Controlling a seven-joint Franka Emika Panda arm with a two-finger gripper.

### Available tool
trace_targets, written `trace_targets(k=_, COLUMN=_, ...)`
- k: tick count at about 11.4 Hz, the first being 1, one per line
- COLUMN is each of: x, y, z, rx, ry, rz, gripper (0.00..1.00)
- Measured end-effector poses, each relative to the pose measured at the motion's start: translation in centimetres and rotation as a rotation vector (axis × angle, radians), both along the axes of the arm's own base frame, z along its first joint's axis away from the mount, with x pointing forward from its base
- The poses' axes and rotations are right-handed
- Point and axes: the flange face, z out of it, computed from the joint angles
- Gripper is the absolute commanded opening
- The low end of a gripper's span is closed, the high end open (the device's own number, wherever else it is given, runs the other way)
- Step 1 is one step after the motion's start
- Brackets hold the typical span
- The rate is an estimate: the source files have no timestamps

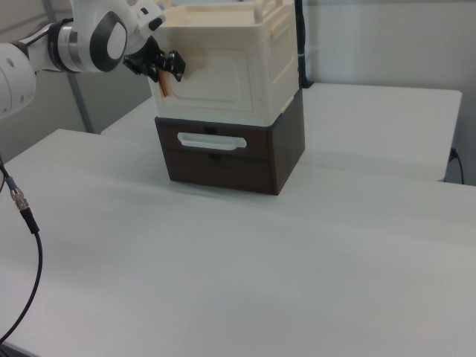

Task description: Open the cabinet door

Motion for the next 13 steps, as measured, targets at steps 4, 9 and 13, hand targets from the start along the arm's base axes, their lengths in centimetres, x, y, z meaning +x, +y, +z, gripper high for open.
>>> trace_targets(k=4, x=-0.4, y=1.8, z=0.1, rx=0.010, ry=0.000, rz=0.011, gripper=0.14)
trace_targets(k=9, x=-0.5, y=2.1, z=0.4, rx=0.035, ry=0.001, rz=-0.018, gripper=0.10)
trace_targets(k=13, x=-1.0, y=1.9, z=0.5, rx=0.037, ry=0.006, rz=-0.021, gripper=0.08)
